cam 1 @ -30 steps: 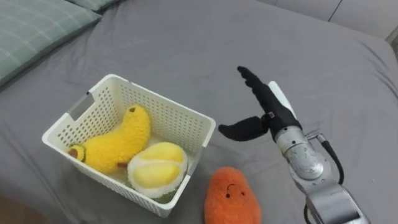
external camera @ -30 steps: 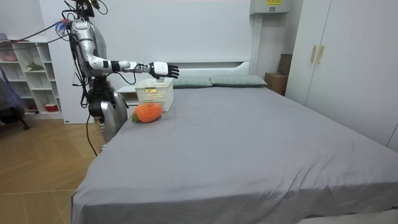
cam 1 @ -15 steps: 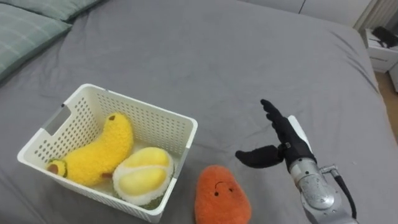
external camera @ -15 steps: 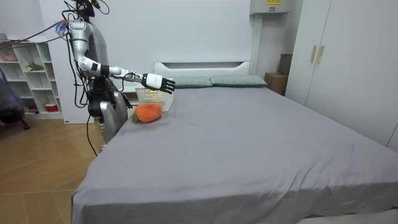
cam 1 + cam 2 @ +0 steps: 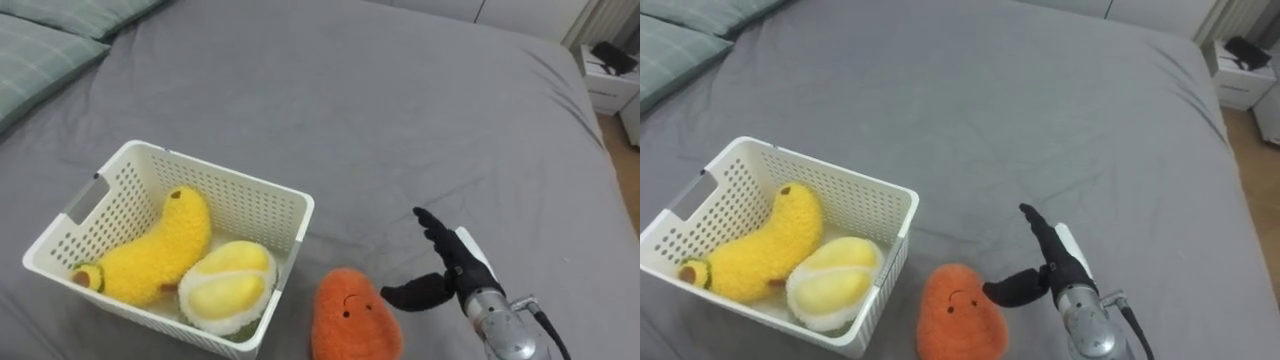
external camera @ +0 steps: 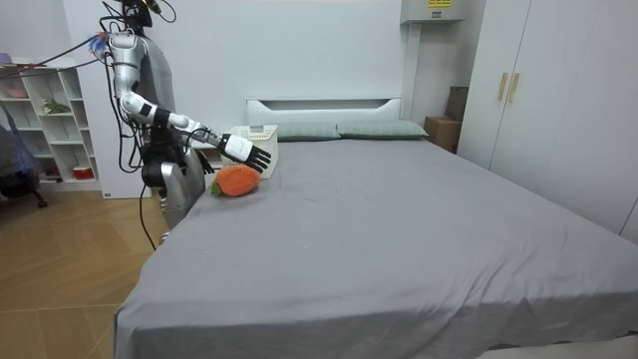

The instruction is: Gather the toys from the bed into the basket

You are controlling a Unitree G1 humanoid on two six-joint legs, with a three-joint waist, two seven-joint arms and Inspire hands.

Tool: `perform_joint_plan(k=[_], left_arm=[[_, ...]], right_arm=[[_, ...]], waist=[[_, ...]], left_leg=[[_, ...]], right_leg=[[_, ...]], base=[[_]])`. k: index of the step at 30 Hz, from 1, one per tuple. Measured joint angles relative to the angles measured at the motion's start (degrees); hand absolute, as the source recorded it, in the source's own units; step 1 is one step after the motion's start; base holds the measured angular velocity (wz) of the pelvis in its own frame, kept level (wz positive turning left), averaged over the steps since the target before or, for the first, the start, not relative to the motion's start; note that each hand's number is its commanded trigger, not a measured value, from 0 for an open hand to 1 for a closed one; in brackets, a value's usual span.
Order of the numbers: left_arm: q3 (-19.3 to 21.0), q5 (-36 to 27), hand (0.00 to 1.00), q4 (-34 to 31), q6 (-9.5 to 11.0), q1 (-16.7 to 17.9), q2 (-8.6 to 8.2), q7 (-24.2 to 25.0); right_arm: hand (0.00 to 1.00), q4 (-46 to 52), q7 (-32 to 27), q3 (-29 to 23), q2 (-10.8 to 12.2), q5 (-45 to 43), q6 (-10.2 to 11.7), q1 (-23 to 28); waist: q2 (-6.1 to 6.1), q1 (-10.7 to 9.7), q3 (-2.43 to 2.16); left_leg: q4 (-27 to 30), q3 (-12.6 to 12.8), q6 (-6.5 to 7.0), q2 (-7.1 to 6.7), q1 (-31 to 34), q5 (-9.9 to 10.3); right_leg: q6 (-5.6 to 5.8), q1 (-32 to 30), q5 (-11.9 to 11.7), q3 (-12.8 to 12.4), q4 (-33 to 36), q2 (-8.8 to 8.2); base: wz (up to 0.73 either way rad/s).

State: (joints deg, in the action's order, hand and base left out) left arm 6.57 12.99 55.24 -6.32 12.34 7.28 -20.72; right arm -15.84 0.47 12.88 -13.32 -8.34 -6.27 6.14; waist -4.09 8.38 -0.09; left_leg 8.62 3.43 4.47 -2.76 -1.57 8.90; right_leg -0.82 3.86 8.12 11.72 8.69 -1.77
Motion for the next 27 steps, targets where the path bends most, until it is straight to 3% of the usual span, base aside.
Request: perform_joint_plan(k=[8, 20, 27], left_arm=[[0.0, 0.0, 0.00, 0.0, -0.2, 0.0, 0.01, 0.0], [0.0, 0.0, 0.00, -0.8, -0.9, -0.1, 0.41, 1.4], [0.1, 0.0, 0.00, -0.7, -0.9, 0.0, 0.42, 2.8]], right_arm=[[0.00, -0.9, 4.4, 2.2, 0.1, -0.3, -1.3, 0.7], [0.00, -5.9, 9.1, 2.7, 1.5, 0.0, -2.6, 0.3], [0.00, -5.9, 11.2, 2.8, 2.1, 0.0, -2.6, 0.3]], waist=[[-0.07, 0.2, 0.06], [-1.91, 1.6, 0.29], [-2.00, 1.7, 0.27]], left_leg=[[0.1, 0.0, 0.13, -0.01, 0.0, 0.2], [1.0, -0.6, 0.18, -0.02, 1.1, 0.5], [1.1, -0.6, 0.19, -0.03, 1.3, 0.5]], right_leg=[[0.02, -0.1, 0.0, 0.0, 0.0, -0.02], [0.03, -0.5, 0.0, 1.0, 0.0, -0.05], [0.03, -0.7, 0.0, 1.0, 0.0, -0.05]], base=[[0.00], [0.02], [0.00]])
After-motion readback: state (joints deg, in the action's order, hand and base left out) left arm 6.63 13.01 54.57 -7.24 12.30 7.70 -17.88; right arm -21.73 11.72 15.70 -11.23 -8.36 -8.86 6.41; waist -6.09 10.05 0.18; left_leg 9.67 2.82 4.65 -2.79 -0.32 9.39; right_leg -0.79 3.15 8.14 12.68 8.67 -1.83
